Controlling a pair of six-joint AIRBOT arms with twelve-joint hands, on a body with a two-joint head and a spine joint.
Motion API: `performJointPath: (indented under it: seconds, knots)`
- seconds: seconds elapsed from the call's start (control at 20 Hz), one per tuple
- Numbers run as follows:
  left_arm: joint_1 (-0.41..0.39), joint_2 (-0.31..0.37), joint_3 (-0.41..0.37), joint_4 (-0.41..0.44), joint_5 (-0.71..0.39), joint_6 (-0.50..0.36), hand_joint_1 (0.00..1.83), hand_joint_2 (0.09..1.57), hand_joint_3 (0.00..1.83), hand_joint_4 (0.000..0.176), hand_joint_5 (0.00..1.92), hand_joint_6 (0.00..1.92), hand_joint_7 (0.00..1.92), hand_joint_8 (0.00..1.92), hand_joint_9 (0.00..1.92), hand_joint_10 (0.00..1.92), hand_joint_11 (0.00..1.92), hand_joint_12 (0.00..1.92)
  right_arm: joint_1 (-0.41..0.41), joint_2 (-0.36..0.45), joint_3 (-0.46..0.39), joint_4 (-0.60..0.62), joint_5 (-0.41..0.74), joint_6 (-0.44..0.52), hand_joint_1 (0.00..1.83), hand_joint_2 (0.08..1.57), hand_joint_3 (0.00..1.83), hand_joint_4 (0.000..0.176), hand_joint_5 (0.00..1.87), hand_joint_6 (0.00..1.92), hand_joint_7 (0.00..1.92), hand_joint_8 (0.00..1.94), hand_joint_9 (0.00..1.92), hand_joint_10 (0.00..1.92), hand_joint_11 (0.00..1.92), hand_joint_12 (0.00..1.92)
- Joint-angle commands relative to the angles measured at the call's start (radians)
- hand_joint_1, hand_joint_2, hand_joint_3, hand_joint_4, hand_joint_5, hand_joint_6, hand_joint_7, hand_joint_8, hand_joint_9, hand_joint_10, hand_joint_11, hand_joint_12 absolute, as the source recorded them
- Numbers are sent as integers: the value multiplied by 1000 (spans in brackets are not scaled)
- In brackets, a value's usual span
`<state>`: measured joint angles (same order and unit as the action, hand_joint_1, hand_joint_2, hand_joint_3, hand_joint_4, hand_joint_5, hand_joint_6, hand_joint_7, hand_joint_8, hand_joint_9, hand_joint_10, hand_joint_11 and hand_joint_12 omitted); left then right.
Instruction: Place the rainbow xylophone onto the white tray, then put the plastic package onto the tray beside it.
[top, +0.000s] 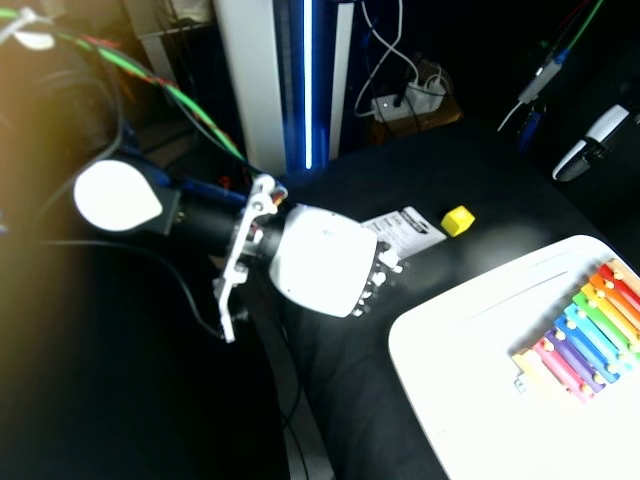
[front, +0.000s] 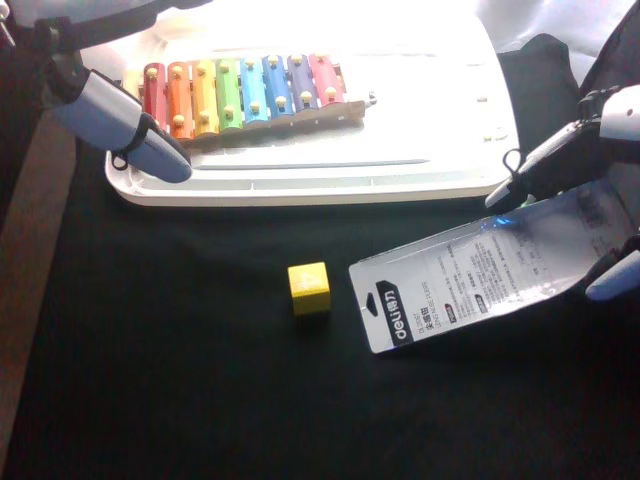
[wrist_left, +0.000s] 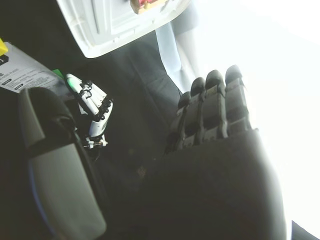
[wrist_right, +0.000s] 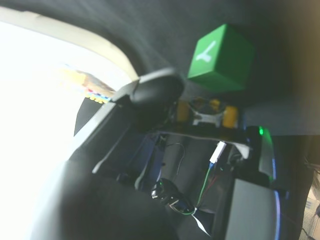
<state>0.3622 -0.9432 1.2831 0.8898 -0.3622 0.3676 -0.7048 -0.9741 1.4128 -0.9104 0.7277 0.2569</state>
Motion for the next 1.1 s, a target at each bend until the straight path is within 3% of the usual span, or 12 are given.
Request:
performJointPath:
  seconds: [0.0,0.15,0.25,0.3,0.4,0.55,0.7,0.75,0.8,0.9,0.95,1.05]
  knots:
    - [-6,5,1,-31,-64,2,901,733,0,0,0,0,104,2,81,2,11,18,10,4,3,84,84,0,1290,1061,0,0,954,859,1267,662,1482,277,1158,1126]
    - [-3,5,1,-33,-63,2,889,741,0,0,0,0,112,4,100,9,25,25,10,13,3,127,100,-27,1299,1037,0,0,995,830,1368,429,1495,155,1175,972]
    - [-2,5,1,-33,-63,4,903,741,0,0,0,0,91,0,74,0,17,23,12,18,3,152,108,-44,1297,1046,3,0,1056,619,1244,760,1564,178,1204,1157]
    - [-1,5,1,-34,-63,4,914,738,0,11,0,0,84,0,61,0,9,19,13,22,3,169,115,-56,1215,1057,0,0,1098,723,1284,571,1563,255,1207,1243]
    - [0,5,1,-34,-62,4,878,745,2,0,0,0,82,0,65,3,25,28,16,27,3,201,127,-76,1281,1088,0,0,995,666,1131,973,1508,265,1118,1272]
    - [1,5,2,-34,-62,4,885,743,1,10,0,0,78,0,72,4,26,29,53,38,3,214,133,-94,1285,1077,1,0,956,794,1187,857,1489,278,1105,1298]
    - [3,5,2,-35,-61,4,881,741,0,9,0,0,83,2,87,8,48,41,104,44,4,214,132,-110,1283,1087,1,0,962,787,1134,965,1319,578,950,1249]
    - [3,6,2,-35,-61,4,876,733,0,6,0,0,85,3,94,10,55,45,115,44,7,214,132,-110,1363,1113,0,0,845,876,1005,978,1091,1059,981,1239]
    - [3,6,2,-35,-62,4,883,738,0,9,0,0,85,2,88,7,49,43,132,44,14,214,131,-110,1378,1121,1,0,780,991,996,928,1045,1159,1018,1262]
    - [3,6,2,-35,-62,4,900,726,0,22,0,0,97,6,88,5,37,40,156,44,25,215,131,-110,1385,1110,1,0,775,1050,1031,838,1060,1118,1045,1195]
    - [3,6,2,-35,-62,4,908,737,0,0,0,0,94,4,90,5,36,40,171,43,32,215,130,-110,1306,1093,0,0,885,929,1158,828,1192,833,1079,1222]
    - [3,6,2,-35,-62,4,899,732,0,12,0,0,86,0,92,5,49,48,190,21,56,221,122,-110,1288,1081,0,0,923,882,1197,812,1309,627,1100,1248]
